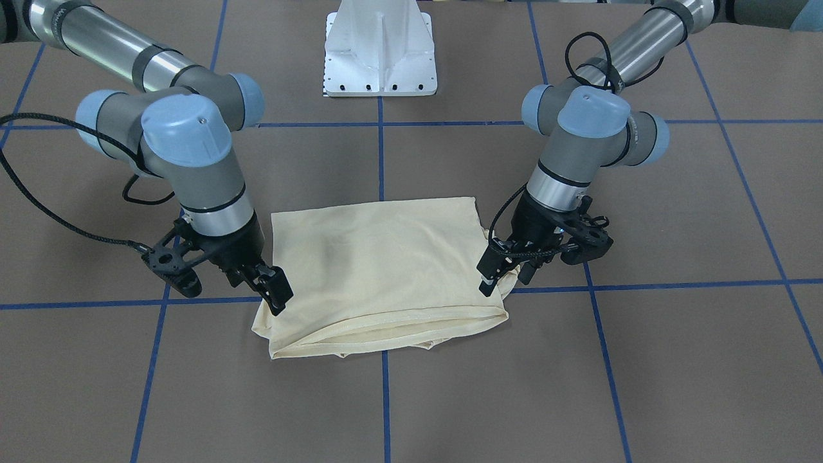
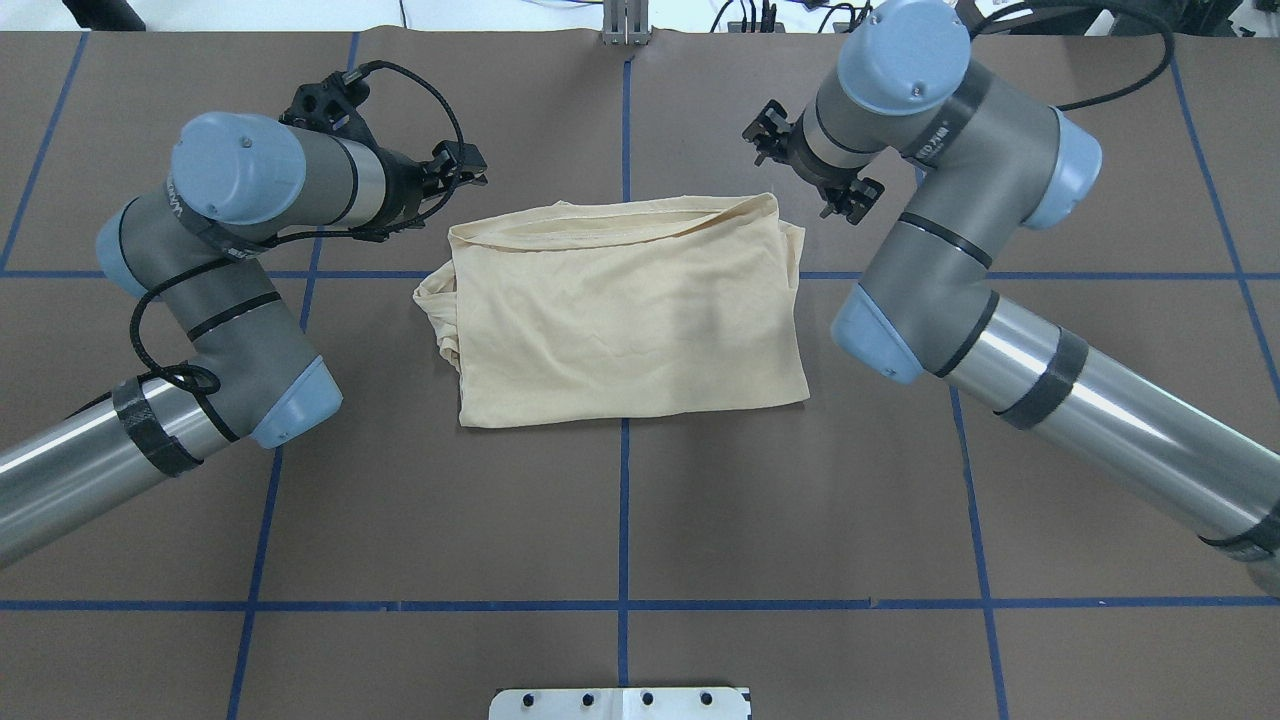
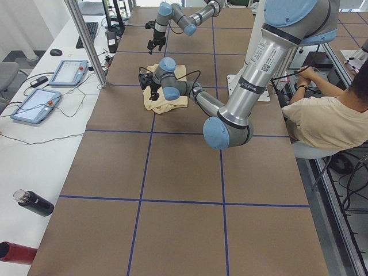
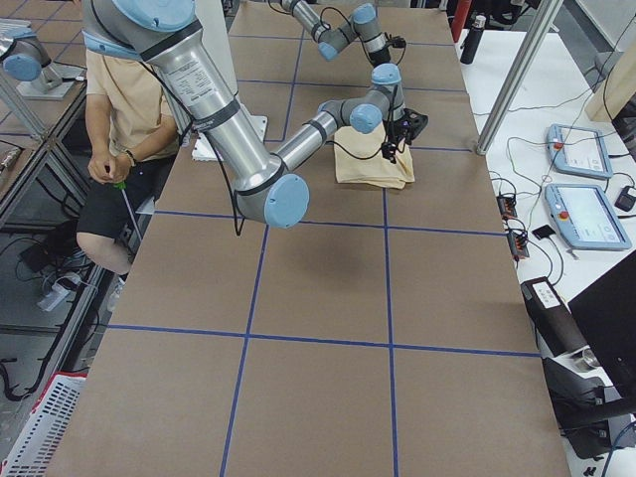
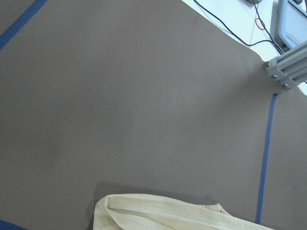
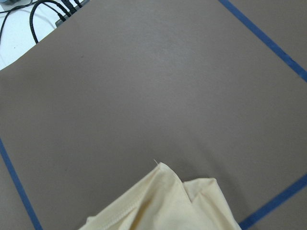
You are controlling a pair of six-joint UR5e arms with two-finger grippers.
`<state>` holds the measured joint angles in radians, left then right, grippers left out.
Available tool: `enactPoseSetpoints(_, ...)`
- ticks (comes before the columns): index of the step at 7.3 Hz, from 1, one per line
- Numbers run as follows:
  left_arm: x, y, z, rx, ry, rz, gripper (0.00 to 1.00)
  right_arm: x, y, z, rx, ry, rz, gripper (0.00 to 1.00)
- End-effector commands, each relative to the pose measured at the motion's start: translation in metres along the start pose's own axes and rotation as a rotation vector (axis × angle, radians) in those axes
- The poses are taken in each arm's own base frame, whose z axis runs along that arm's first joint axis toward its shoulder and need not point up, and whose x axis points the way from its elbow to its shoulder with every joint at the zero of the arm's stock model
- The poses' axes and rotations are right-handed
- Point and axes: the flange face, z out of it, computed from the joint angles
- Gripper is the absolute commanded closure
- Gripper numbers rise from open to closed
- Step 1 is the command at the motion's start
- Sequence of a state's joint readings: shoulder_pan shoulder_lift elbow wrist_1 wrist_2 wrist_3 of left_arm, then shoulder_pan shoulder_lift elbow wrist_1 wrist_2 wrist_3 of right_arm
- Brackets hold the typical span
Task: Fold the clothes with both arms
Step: 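Move the right gripper down toward the folded shirt's side edge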
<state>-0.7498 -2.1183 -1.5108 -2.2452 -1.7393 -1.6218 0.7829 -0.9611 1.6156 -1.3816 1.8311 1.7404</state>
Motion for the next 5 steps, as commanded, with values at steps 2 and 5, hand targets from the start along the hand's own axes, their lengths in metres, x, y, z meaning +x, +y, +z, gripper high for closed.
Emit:
enactPoseSetpoints(2,0.002,0.001,-0.007,0.0,0.001,0.002,0.0,0.084,0.072,-0.03,0.0,-0.034,0.121,0.0)
enactPoseSetpoints(5,0.004,0.004,-0.031,0.01,0.042,0.006,0.0,0.113,0.109,0.006,0.052,0.01,0.221,0.02)
